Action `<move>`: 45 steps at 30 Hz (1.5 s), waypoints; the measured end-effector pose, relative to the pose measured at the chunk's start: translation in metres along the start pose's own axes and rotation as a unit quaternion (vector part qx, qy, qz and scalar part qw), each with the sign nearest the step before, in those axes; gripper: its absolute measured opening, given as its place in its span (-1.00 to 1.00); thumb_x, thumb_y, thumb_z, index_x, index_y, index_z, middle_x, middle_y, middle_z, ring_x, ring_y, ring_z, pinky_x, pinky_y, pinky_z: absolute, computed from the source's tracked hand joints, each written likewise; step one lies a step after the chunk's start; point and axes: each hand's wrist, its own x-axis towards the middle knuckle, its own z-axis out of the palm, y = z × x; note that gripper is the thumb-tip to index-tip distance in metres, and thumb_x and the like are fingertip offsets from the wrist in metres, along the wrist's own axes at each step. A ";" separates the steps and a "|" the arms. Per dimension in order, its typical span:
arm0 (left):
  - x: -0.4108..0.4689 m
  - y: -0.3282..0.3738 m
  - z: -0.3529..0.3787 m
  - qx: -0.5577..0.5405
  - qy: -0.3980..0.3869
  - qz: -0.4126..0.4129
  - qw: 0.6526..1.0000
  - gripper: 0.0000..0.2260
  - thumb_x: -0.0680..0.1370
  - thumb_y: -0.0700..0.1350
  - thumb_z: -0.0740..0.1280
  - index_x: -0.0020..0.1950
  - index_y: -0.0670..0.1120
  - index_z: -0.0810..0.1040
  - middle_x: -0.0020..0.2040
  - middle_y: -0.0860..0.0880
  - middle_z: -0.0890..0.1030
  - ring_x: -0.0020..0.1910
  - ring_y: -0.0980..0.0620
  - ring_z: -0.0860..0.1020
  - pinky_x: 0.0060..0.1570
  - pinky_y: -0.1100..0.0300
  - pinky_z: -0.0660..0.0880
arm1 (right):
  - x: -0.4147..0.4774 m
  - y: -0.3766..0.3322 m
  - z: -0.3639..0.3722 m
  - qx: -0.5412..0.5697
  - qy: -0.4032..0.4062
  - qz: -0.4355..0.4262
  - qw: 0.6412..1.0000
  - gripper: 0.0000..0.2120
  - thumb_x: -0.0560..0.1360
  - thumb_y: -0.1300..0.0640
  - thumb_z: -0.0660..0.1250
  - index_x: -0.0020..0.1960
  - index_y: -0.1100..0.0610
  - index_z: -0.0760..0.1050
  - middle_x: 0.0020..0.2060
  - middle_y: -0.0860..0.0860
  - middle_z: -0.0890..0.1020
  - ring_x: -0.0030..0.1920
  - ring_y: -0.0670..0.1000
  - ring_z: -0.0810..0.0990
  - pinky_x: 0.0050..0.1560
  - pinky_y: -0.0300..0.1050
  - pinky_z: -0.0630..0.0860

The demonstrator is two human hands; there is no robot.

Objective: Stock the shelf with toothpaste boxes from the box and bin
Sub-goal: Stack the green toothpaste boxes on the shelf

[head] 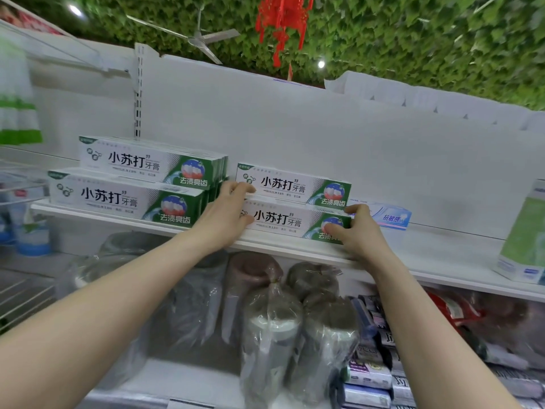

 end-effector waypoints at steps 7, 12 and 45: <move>-0.003 0.002 0.000 0.021 0.002 0.009 1.000 -0.54 0.57 -0.11 0.32 0.44 -0.01 0.29 0.42 -0.03 0.25 0.26 -0.14 0.47 0.29 -0.01 0.36 | -0.006 -0.009 0.000 -0.055 -0.005 0.002 0.998 -0.42 0.50 0.09 0.42 0.40 0.17 0.22 0.10 0.05 0.58 -0.01 0.05 0.53 -0.03 -0.13 0.38; -0.004 0.016 0.001 0.133 0.111 0.099 0.980 -0.65 0.58 -0.11 0.31 0.36 -0.09 0.46 0.42 -0.09 0.33 0.49 -0.09 0.16 0.46 0.05 0.14 | -0.007 -0.015 0.000 -0.096 0.144 -0.116 0.978 -0.40 0.50 0.02 0.40 0.46 0.09 0.25 0.27 0.06 0.48 0.23 0.08 0.48 0.11 -0.06 0.39; 0.112 0.030 0.001 0.238 0.035 0.059 0.969 -0.55 0.51 -0.21 0.39 0.39 -0.01 0.43 0.26 -0.04 0.50 0.18 -0.06 0.47 0.11 0.05 0.48 | 0.095 -0.037 0.012 -0.306 0.059 -0.174 0.934 -0.66 0.50 0.23 0.36 0.22 0.14 0.34 0.15 0.14 0.39 0.10 0.17 0.37 -0.06 -0.03 0.39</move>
